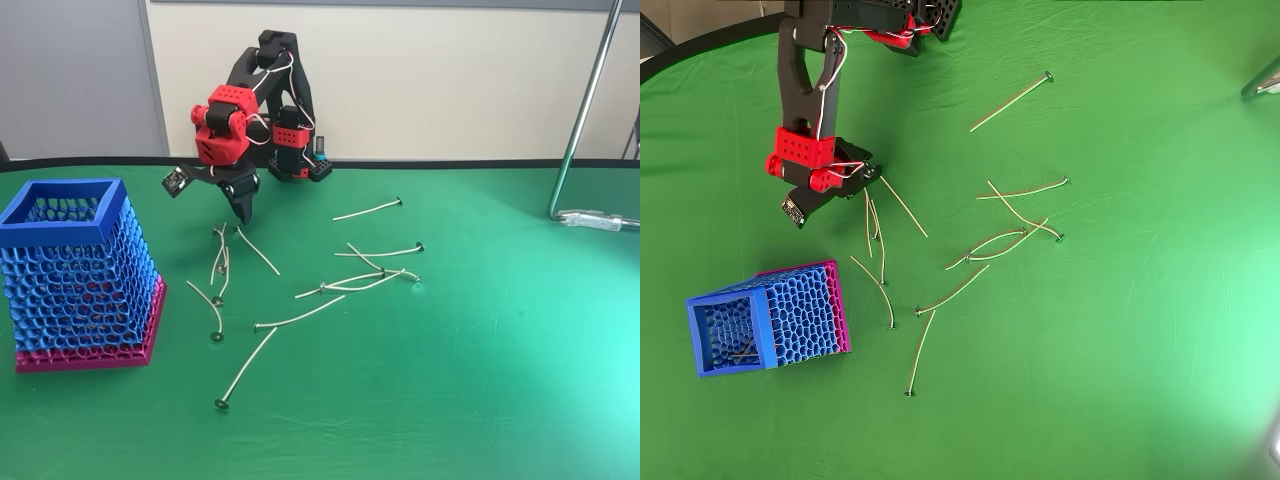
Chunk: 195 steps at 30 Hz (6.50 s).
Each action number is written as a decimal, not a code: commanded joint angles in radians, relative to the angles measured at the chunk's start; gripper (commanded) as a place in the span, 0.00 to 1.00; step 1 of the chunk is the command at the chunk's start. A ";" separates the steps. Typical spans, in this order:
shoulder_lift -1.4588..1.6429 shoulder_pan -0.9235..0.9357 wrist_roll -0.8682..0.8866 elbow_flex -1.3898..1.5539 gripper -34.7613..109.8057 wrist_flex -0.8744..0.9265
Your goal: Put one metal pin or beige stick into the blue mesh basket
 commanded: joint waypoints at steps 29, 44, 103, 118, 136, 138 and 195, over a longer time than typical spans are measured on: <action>-0.074 0.023 -0.032 -0.112 0.35 0.000; -0.098 0.025 -0.040 -0.133 0.24 0.000; 0.006 0.129 0.078 -1.163 0.24 -0.210; -0.198 0.112 0.041 -1.117 0.24 -0.624; -0.337 0.091 0.044 -0.989 0.24 -0.870; -0.331 0.094 0.058 -0.971 0.28 -0.888; 1.167 -0.270 0.569 0.192 0.24 -0.399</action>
